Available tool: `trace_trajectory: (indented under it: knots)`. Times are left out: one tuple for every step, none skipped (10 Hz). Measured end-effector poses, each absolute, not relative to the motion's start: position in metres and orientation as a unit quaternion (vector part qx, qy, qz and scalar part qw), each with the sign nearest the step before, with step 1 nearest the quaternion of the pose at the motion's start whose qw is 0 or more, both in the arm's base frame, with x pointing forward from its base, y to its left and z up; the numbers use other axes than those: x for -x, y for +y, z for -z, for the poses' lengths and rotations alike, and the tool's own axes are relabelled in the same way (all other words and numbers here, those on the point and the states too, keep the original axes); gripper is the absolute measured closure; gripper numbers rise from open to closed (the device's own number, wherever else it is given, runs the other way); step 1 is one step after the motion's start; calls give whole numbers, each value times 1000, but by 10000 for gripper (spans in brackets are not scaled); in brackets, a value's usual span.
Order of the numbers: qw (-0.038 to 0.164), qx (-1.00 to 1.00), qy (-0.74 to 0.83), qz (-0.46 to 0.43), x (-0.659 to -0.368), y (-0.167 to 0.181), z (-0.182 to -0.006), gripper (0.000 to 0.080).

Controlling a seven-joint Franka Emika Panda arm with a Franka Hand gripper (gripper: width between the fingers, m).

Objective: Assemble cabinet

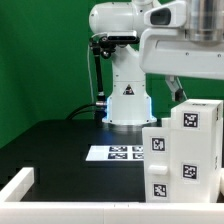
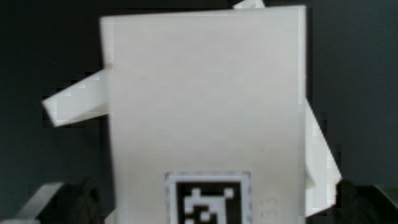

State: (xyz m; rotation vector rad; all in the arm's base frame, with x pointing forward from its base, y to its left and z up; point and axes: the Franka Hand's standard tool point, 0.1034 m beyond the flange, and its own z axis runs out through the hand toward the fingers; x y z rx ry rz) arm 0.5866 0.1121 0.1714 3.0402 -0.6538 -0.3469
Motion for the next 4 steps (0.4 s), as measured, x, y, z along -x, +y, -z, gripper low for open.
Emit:
trace_trajectory:
  knots:
    - [5,-972,-209,110,-587,112,-177,151]
    - [6,-972,-209,109,-587,112,-174,151]
    - [6,-972,-209,110,-587,112,-174,151]
    - [6,-972,-209,110,-587,112,-174,151]
